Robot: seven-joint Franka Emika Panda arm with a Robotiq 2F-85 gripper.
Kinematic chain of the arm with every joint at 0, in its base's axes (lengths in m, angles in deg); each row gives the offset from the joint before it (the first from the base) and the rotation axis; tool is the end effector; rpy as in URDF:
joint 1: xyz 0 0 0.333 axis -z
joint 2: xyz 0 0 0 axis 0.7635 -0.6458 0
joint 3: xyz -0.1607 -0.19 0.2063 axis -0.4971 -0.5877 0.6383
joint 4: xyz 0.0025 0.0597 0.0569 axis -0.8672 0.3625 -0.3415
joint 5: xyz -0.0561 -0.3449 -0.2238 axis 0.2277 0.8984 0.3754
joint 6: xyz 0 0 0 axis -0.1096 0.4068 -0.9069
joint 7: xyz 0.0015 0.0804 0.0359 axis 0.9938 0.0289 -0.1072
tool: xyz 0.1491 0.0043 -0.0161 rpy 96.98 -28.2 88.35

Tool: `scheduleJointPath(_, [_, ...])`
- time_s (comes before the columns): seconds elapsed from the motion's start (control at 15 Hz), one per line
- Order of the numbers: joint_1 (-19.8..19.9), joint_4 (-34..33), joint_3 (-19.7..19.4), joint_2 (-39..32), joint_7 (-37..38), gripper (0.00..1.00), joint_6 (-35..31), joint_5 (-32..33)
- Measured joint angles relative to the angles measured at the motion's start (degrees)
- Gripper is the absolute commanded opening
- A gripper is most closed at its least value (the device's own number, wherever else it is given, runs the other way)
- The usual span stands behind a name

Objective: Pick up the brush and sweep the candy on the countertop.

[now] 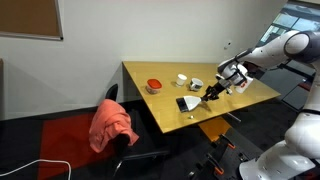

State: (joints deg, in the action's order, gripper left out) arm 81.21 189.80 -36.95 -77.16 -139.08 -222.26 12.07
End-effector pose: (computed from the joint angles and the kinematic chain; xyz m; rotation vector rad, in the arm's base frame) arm 0.4264 -0.3789 0.1197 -2.6703 -1.4249 -0.5065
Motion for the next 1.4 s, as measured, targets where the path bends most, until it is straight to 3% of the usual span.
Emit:
scheduleJointPath(0.53, [2.28, -1.16, -2.43, -0.46, 0.29, 0.14, -0.67, 1.75])
scheduleJointPath(1.0, [4.57, -3.41, -3.61, -2.73, 4.91, 0.14, -2.15, 8.88])
scheduleJointPath(1.4, [8.71, -5.58, -1.37, -3.95, 8.23, 0.14, -2.44, 12.34])
